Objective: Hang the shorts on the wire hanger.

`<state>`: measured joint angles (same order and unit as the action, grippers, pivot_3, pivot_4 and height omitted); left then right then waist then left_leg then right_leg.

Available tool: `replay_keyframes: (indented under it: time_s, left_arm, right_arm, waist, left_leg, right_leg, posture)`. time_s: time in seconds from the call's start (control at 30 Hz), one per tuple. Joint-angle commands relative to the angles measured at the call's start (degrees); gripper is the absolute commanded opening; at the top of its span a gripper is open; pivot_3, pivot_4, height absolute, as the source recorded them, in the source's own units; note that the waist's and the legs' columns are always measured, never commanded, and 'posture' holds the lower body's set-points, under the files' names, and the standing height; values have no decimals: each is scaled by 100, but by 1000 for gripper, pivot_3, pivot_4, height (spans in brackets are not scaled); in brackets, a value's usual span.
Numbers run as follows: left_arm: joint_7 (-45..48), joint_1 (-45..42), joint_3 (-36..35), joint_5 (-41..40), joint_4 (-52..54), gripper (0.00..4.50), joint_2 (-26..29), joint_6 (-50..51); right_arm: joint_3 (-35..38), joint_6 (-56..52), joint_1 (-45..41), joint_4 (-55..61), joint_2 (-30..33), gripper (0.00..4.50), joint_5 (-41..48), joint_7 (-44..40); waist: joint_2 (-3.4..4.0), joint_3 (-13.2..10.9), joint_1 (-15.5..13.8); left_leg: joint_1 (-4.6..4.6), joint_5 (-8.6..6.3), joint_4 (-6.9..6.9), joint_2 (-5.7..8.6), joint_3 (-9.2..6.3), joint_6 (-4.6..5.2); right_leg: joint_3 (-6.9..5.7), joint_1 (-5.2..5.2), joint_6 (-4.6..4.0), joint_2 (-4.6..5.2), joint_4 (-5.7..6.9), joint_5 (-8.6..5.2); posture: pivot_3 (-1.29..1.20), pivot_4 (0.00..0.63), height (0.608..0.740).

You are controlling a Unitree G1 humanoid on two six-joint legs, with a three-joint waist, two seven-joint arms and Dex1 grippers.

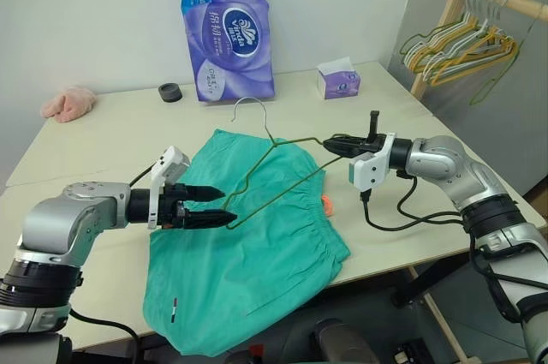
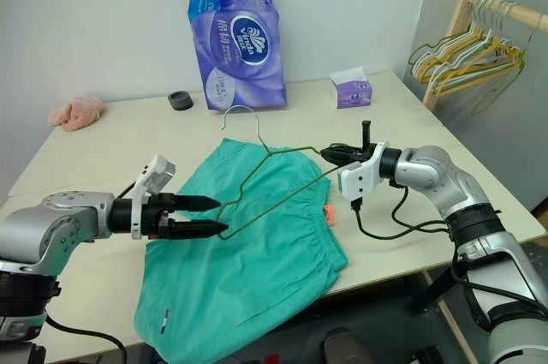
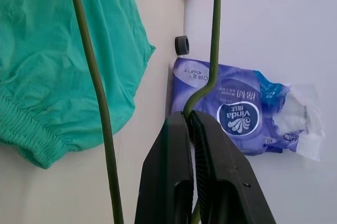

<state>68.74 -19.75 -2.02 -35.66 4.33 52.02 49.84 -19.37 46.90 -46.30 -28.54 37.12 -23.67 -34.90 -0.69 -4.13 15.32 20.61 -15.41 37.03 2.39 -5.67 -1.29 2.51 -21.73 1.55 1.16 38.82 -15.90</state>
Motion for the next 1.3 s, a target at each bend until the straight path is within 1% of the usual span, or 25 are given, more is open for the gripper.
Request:
replay_keyframes:
  time_s: [0.03,0.2,0.3,0.37,0.57,0.67,0.7,0.73,0.93,1.0,1.03,1.23,1.3]
  left_arm:
    - [-51,88,14,-25,213,4500,-35,-8]
    - [-154,164,83,-11,257,4500,-109,19]
    - [-224,158,70,-58,263,3886,-167,42]
    - [-246,157,67,-70,273,3345,-183,45]
    - [-257,222,95,-73,366,1370,-213,41]
    - [-264,249,93,-83,406,487,-235,40]
    - [-267,254,90,-84,411,130,-239,39]
    - [-270,257,88,-86,412,29,-241,36]
    - [-345,254,48,-83,366,29,-261,11]
    - [-392,237,17,-65,334,0,-269,-7]
    - [-408,233,14,-45,328,0,-268,-30]
    - [-547,196,-70,-86,312,0,-297,0]
    - [-607,221,-72,-22,357,0,-275,-83]
  right_arm:
    - [98,22,-183,145,-36,39,157,6]
    - [133,3,-196,230,-83,39,280,-34]
    - [151,-38,-194,269,-111,0,323,-62]
    - [150,-53,-189,288,-112,0,334,-81]
    - [156,-119,-132,371,-109,0,386,-126]
    - [153,-139,-101,401,-117,0,412,-134]
    - [143,-137,-90,413,-118,0,421,-148]
    - [132,-126,-83,430,-116,0,405,-143]
    - [31,37,64,608,-42,0,515,-351]
    - [24,-6,160,723,-36,564,651,-463]
    - [34,-42,209,799,-32,778,714,-505]
    - [162,-416,515,1326,59,2884,1198,-851]
    - [252,-791,663,1549,77,3546,1554,-1034]
  waist:
    - [1,0,3]
    - [0,-1,2]
    - [1,-2,1]
    - [1,-3,1]
    - [1,-4,-1]
    - [2,-4,-1]
    - [2,-5,0]
    - [2,-5,-1]
    - [2,-5,-6]
    - [1,-4,-8]
    - [1,-4,-8]
    - [2,-5,-39]
    - [1,-4,-51]
  left_leg:
    - [0,0,0,0,0,0]
    - [0,0,0,0,-1,0]
    - [0,0,0,0,0,0]
    - [0,0,1,0,0,0]
    - [0,0,0,0,0,0]
    - [-1,0,0,0,0,0]
    - [0,0,0,0,0,0]
    - [0,0,0,0,0,0]
    - [0,0,0,0,0,0]
    - [0,0,1,0,0,0]
    - [-1,0,1,0,-1,0]
    - [0,0,1,-1,-2,0]
    - [-1,0,0,-1,-2,0]
  right_leg:
    - [0,0,0,0,0,0]
    - [0,0,-1,0,1,0]
    - [0,0,-1,0,1,0]
    - [0,0,-1,0,1,0]
    - [0,0,-1,0,2,-1]
    - [0,0,-1,0,2,0]
    - [0,0,-1,0,2,-1]
    - [0,0,-1,0,2,-1]
    - [0,0,-1,0,1,-1]
    - [0,0,-1,0,1,-1]
    - [-1,1,-1,0,1,-1]
    - [-1,0,-1,0,2,-1]
    - [-1,0,-1,0,2,-1]
  posture:
    - [-272,56,740]
    - [-272,57,740]
    - [-271,59,740]
    - [-271,59,740]
    - [-273,61,740]
    - [-272,61,740]
    - [-272,61,740]
    - [-272,61,740]
    - [-271,59,740]
    - [-270,53,740]
    - [-270,53,740]
    - [-271,50,740]
    - [-271,50,740]
